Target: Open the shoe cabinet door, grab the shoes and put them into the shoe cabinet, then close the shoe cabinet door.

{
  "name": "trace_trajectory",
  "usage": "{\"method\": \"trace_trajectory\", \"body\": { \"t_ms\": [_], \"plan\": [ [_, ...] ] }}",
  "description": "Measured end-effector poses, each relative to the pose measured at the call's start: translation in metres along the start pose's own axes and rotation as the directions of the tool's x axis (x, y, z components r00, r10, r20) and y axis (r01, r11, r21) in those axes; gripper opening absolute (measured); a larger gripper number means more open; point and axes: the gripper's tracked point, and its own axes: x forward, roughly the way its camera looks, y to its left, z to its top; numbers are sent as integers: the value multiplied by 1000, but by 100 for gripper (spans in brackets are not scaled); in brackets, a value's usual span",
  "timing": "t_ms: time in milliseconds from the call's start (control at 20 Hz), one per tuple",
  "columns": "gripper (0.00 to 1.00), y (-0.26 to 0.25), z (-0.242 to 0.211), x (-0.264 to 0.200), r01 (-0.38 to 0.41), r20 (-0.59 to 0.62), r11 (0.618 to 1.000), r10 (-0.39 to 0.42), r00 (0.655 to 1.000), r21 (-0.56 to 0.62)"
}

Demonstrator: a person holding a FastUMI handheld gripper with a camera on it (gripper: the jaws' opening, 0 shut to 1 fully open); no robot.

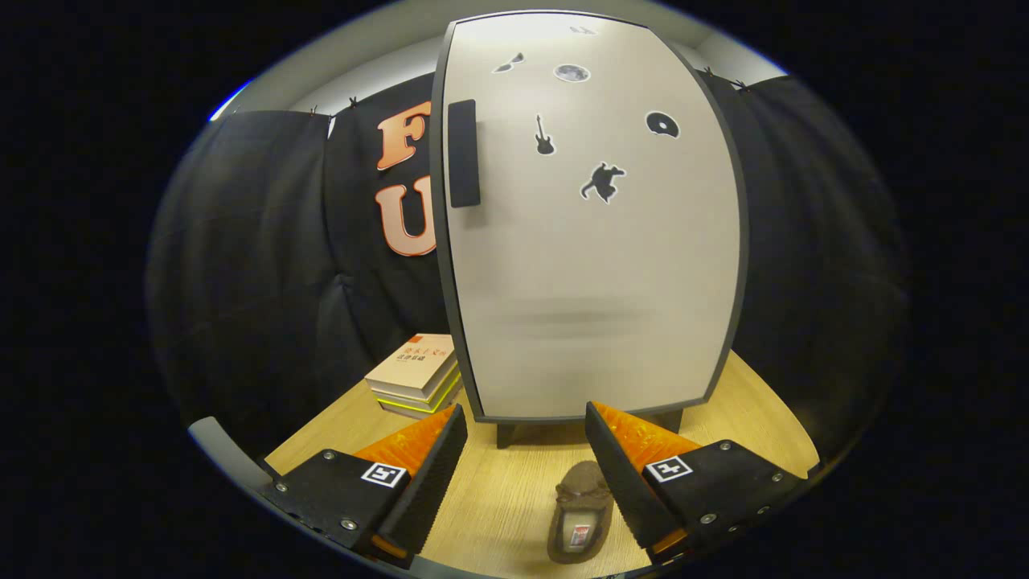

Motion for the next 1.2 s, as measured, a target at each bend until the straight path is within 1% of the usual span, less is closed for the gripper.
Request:
{"method": "trace_trajectory", "body": {
  "t_ms": [100,200,300,400,600,800,1100,1200],
  "plan": [
    [93,12,32,14,-30,46,999,31,998,-17],
    [93,22,58,27,-40,84,998,44,995,-50],
    [93,27,85,35,-32,128,996,42,991,-84],
    [93,32,102,45,-29,152,994,45,987,-109],
    [93,41,140,58,-20,212,993,45,976,-120],
    [93,43,162,70,-6,236,992,35,971,-125],
    [92,45,183,80,-2,257,995,26,966,-95],
    [90,48,192,85,-5,271,996,28,962,-85]
  ]
}}
